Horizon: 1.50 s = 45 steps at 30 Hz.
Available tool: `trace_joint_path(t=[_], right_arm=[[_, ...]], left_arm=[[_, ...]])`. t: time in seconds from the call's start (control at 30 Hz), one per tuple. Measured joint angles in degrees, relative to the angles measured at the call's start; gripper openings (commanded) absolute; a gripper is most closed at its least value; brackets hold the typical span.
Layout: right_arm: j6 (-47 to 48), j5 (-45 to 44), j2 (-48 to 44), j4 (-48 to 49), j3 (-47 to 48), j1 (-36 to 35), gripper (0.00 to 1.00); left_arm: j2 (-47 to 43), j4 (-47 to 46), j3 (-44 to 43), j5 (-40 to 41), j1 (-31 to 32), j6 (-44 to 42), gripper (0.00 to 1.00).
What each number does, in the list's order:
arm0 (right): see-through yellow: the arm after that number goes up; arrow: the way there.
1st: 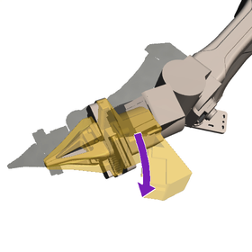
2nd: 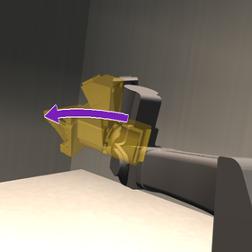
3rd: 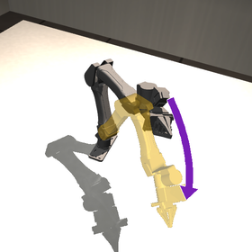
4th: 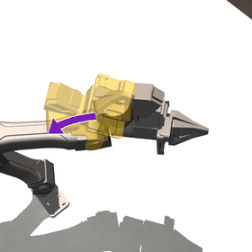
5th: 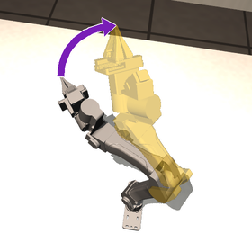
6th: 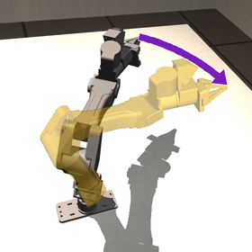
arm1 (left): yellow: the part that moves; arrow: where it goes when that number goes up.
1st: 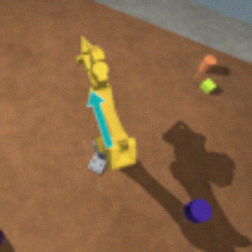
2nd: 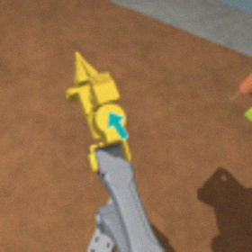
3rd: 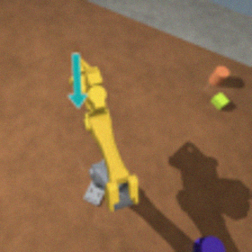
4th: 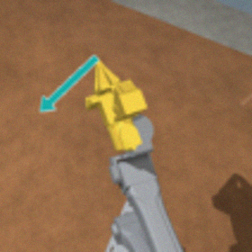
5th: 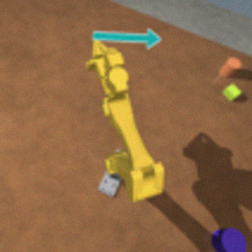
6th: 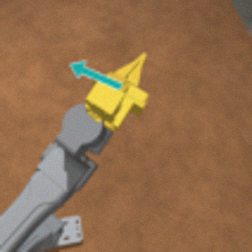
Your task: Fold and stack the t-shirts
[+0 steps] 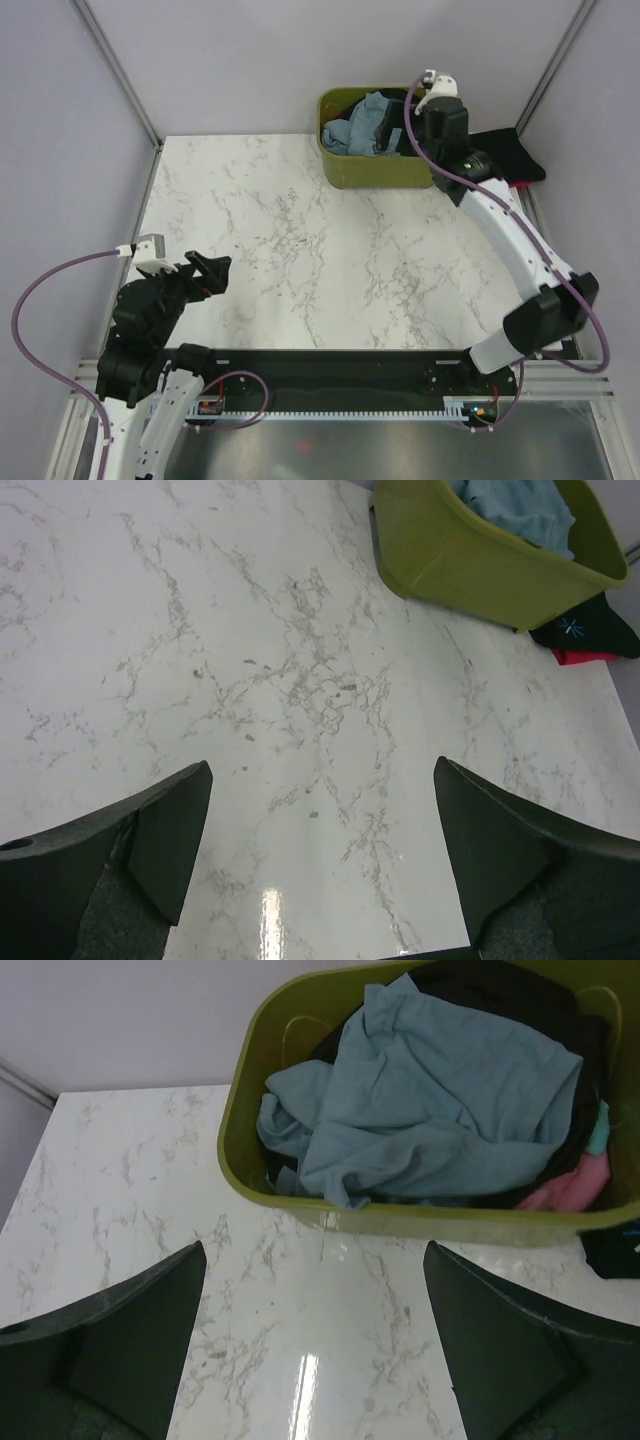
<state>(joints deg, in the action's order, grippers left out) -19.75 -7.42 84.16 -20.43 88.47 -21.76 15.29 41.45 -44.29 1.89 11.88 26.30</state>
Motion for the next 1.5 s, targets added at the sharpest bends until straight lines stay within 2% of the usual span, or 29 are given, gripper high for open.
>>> trace_joint_path(t=[0.2,0.37,0.43,0.53,0.6,0.63,0.67,0.7,0.73,0.93,1.07,1.13,1.27,1.3,1.33,1.37,1.43,1.47,1.5], right_arm=[[0.9,-0.2,20.9,-2.1,18.6,0.0,0.98],[1.1,-3.3,32.2,-6.8,26.2,-0.1,0.98],[1.3,-4.7,34.9,-8.4,27.0,-0.2,0.95],[1.8,-5.9,38.0,-10.2,28.5,-0.2,0.83],[2.1,-6.0,39.3,-10.6,29.2,-0.2,0.67],[2.3,-6.0,39.7,-10.9,29.7,-0.2,0.55],[2.6,-6.0,40.1,-11.4,30.5,-0.2,0.25],[3.1,-5.9,40.4,-11.5,31.5,-0.2,0.07],[3.0,-5.6,40.6,-11.7,32.3,-0.2,0.00],[3.4,2.5,40.6,-11.9,40.6,-0.9,0.00],[6.8,11.5,38.8,-10.7,49.0,-5.4,0.00],[9.7,11.1,33.6,-7.2,48.4,-11.0,0.00],[13.1,7.4,18.1,1.0,40.1,-21.9,0.00],[13.6,5.9,14.6,3.1,38.6,-23.0,0.05],[14.0,3.9,11.3,5.3,36.9,-23.1,0.21],[13.9,0.8,7.9,7.8,34.2,-22.3,0.68],[13.7,-6.8,4.4,9.1,30.5,-20.4,0.85],[12.7,-11.0,4.2,8.7,29.9,-19.3,0.98],[10.7,-14.8,4.9,7.6,29.2,-18.1,0.98]], left_arm=[[-0.1,0.0,2.2,2.8,0.0,0.0,0.99],[-0.9,0.0,2.4,4.5,0.0,0.0,0.98],[-1.2,0.0,2.5,5.0,0.0,0.0,0.98],[-1.4,0.0,2.5,5.3,-0.3,0.0,0.98],[-1.4,0.0,2.5,5.4,-0.5,0.0,0.98],[-1.4,0.0,2.5,5.5,-0.7,0.0,0.97],[-1.4,0.0,2.5,5.5,-0.8,0.0,0.97],[-1.4,0.0,2.5,5.5,-0.9,0.0,0.97],[-1.5,0.0,2.5,5.5,-1.1,0.0,0.97],[-1.5,0.0,2.5,5.5,-2.4,0.0,0.96],[-1.5,0.0,2.5,5.5,-2.9,0.0,0.96],[-1.5,0.0,2.5,5.5,-3.1,0.0,0.97],[-1.4,0.0,2.5,5.5,-3.9,0.0,0.98],[-1.4,0.0,2.5,5.5,-4.0,0.0,0.98],[-1.3,0.0,2.5,5.5,-4.2,0.0,0.98],[-1.3,0.0,2.5,5.5,-4.2,0.0,0.98],[-1.3,0.0,2.5,5.6,-4.5,0.0,0.99],[-1.3,0.0,2.5,5.6,-4.6,0.0,0.99],[-1.3,0.0,2.5,5.6,-4.7,0.0,0.99]])
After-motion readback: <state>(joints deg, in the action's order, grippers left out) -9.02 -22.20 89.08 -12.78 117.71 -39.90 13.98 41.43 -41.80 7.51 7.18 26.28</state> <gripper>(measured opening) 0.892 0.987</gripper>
